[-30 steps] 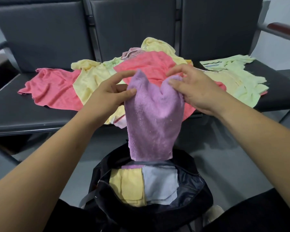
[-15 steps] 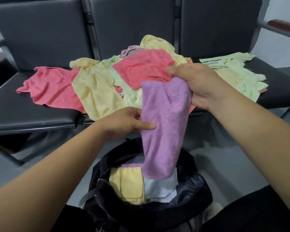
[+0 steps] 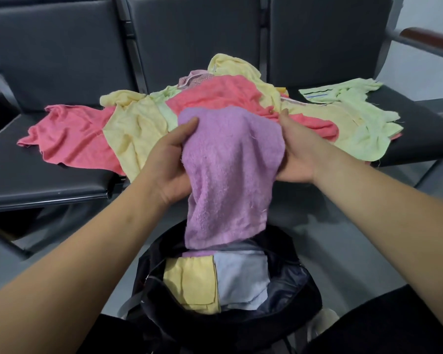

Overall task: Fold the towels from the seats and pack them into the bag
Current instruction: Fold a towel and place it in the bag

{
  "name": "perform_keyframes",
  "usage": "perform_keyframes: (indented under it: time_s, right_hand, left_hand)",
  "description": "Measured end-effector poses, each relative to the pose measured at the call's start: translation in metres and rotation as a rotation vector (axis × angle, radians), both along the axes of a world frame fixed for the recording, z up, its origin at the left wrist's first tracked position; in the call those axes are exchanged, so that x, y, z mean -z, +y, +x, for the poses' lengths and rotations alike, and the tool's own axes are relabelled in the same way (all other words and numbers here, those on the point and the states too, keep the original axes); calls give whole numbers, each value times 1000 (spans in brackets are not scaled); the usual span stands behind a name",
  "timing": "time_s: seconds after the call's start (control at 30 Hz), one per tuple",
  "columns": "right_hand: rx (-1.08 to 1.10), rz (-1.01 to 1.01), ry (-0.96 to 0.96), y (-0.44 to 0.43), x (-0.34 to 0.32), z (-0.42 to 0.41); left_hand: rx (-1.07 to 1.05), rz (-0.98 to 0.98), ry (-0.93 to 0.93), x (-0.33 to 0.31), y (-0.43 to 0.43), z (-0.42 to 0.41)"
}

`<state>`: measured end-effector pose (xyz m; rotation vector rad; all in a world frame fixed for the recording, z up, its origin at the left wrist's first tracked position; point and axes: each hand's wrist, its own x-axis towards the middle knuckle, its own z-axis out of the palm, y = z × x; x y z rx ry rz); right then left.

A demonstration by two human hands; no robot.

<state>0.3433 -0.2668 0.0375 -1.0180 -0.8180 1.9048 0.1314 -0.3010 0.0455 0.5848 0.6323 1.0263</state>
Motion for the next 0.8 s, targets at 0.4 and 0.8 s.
perform_keyframes:
  time_s: [0.4, 0.8]
  right_hand:
    - [-89, 158, 102, -10, -11, -18]
    - [-64, 201, -106, -2, -13, -2]
  left_hand:
    - [63, 182, 231, 8, 17, -32]
    - [-169, 98, 421, 5, 20, -32]
